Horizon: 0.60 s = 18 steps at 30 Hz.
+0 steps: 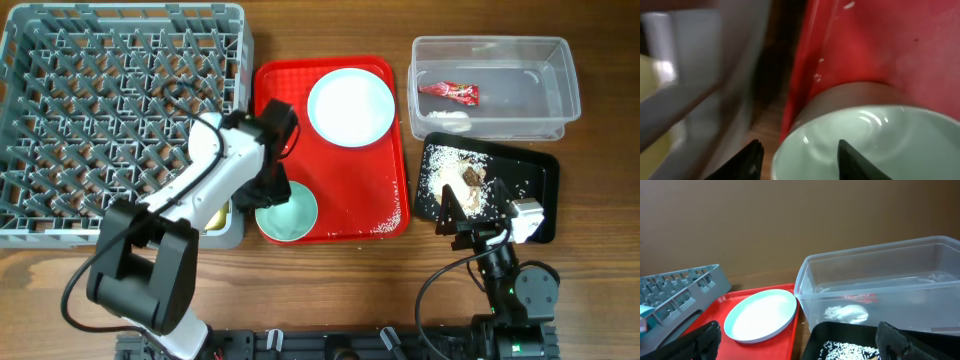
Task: Sort waste into correct bins and load items into the dishwasher rack
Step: 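Reach the left gripper to the light-blue bowl on the red tray and grasp it, then carry the light-blue bowl left and set it upright in the rack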
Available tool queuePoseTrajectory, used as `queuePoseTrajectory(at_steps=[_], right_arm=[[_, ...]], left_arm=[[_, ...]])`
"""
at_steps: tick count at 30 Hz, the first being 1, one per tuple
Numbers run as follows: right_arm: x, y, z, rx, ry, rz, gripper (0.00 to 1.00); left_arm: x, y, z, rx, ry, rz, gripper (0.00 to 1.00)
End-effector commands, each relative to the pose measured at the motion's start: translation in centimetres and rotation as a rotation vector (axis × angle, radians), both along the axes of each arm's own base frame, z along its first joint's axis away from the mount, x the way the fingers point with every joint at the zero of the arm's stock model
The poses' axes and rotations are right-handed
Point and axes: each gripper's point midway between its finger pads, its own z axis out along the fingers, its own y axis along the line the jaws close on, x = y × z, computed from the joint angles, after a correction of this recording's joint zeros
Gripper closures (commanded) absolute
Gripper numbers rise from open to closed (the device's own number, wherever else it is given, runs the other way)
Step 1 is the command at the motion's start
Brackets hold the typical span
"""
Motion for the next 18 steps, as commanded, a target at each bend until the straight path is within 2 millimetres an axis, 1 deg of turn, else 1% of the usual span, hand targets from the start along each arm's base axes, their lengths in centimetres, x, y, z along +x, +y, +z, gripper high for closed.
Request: queuePoseTrajectory(at_steps=[1,2,4,7,9,11,12,14,15,16,17,18], right_arm=[[-0.1,0.2,0.3,0.002,-0.014,0.016,0.0],[-0.1,0.2,0.3,0.002,-0.014,0.016,0.0],[-0.1,0.2,0.3,0.002,-0.014,0.016,0.0],[-0.1,0.2,0.3,0.002,-0.014,0.016,0.0],[-0.1,0.2,0.3,0.002,-0.014,0.016,0.0],[-0.1,0.2,0.3,0.002,-0.014,0.016,0.0],[-0.1,0.2,0.3,0.002,-0.014,0.016,0.01],[-0.1,0.2,0.3,0.002,-0.014,0.016,0.0],[-0.1,0.2,0.3,0.002,-0.014,0.016,0.0],[-0.1,0.2,0.3,0.002,-0.014,0.016,0.0],[-0.1,0.2,0.3,0.002,-0.014,0.016,0.0],[-0.1,0.2,0.3,0.002,-0.014,0.016,0.0]], left_arm=[[-1.2,-0.8,-1.2,-0.067,0.027,-0.061,0.56],[-1.4,-0.8,-1.6,-0.071,0.028,-0.06,0.63],[-1.6,-1.3,-1.7,-0.095,0.034,-0.061,0.77],[-1.4,-2.6,-1.4,-0.14,0.022,-0.077,0.91],[-1.0,-3.2,-0.5,-0.147,0.004,-0.093,0.96],[-0.1,-3.2,1.2,-0.122,-0.033,-0.102,0.96],[0.7,-2.6,2.7,-0.085,-0.066,-0.105,0.96],[2.3,-0.9,5.9,0.024,-0.145,-0.1,0.96],[3.3,0.6,8.1,0.113,-0.203,-0.079,0.96],[4.3,2.5,10.6,0.226,-0.268,-0.057,0.96],[4.9,4.1,12.6,0.322,-0.317,-0.039,0.96],[5.5,6.5,15.2,0.467,-0.383,-0.007,0.96]])
